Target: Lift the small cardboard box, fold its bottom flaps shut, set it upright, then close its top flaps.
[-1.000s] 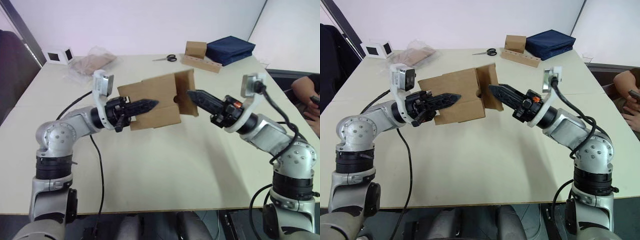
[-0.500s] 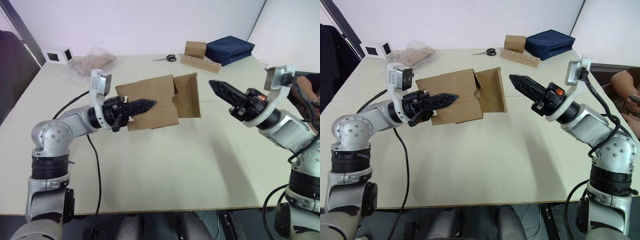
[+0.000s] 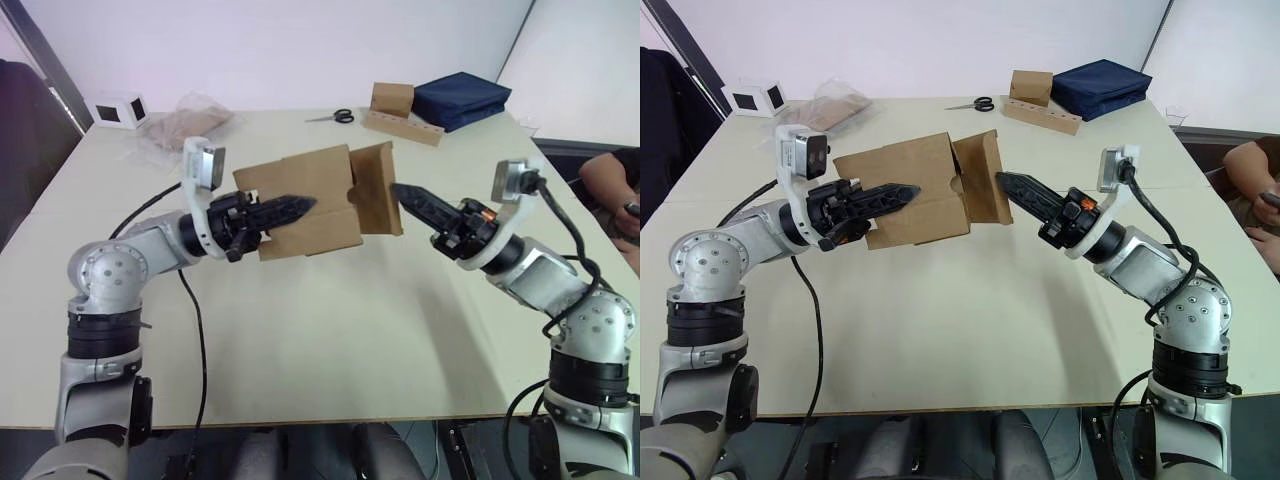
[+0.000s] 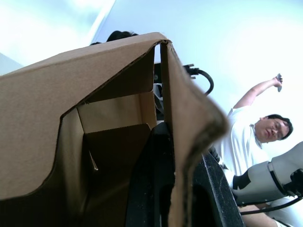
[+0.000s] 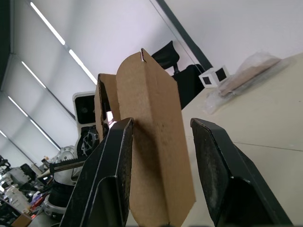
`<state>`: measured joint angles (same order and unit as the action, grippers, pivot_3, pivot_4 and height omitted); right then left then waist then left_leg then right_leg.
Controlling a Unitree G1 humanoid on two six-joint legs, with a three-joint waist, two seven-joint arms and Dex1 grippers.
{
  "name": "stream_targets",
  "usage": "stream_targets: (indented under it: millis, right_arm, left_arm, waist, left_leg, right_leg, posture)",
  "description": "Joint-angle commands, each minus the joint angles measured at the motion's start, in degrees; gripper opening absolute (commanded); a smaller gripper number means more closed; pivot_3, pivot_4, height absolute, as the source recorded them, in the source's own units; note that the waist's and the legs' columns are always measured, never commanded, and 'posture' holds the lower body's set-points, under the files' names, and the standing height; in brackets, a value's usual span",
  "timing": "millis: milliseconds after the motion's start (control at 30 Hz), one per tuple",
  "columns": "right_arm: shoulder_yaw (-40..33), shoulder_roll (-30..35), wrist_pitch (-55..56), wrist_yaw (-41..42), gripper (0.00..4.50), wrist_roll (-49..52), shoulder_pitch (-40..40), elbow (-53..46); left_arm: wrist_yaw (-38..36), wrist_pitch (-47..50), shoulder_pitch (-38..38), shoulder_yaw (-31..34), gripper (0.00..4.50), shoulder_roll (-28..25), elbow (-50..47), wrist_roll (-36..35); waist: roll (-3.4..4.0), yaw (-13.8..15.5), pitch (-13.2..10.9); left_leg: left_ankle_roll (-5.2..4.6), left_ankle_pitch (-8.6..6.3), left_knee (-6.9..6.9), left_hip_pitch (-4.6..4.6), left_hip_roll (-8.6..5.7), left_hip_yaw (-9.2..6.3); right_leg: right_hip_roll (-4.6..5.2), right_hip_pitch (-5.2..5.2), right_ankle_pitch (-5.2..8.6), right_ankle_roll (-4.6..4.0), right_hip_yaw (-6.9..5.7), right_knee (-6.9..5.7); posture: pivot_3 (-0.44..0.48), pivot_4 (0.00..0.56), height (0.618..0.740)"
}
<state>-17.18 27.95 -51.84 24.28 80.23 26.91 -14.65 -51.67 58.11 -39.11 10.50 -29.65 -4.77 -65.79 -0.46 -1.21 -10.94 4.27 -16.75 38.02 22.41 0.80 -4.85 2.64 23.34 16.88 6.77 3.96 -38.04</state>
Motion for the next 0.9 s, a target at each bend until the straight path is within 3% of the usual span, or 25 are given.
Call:
stream_targets:
  millis: [33, 567, 900]
  right_arm:
    - [-0.3, -0.7, 1.1, -0.4, 1.94, 1.4, 0.0, -2.5]
    - [1.1, -4.4, 3.2, -9.1, 1.94, 10.7, 0.7, -8.6]
    - [3.7, -4.4, 5.1, -10.7, 1.94, 10.1, -2.1, -10.8]
  left_arm:
    - [0.3, -0.5, -1.3, 1.6, 0.0, 0.1, -2.0, -1.6]
    - [1.5, -2.0, -1.1, 1.2, 0.0, 0.7, -1.4, -0.8]
    - [2.0, -2.0, -1.3, 1.2, 0.0, 1.2, -1.7, -1.7]
  waist:
    - [0.0, 0.0, 0.0]
    - [0.01, 0.0, 0.0]
    - [0.01, 0.0, 0.0]
  left_leg:
    - [0.0, 0.0, 0.0, 0.0, 0.0, 0.0]
    - [0.0, 0.0, 0.0, 0.0, 0.0, 0.0]
    - [0.0, 0.0, -0.01, 0.0, 0.0, 0.0]
  right_leg:
    - [0.0, 0.0, 0.0, 0.0, 0.0, 0.0]
    - [0.0, 0.01, 0.0, 0.0, 0.0, 0.0]
    - [0.0, 0.01, 0.0, 0.0, 0.0, 0.0]
  posture:
    - [0.0, 0.15, 0.74]
    - [0.0, 0.15, 0.74]
    - [0.0, 0.15, 0.74]
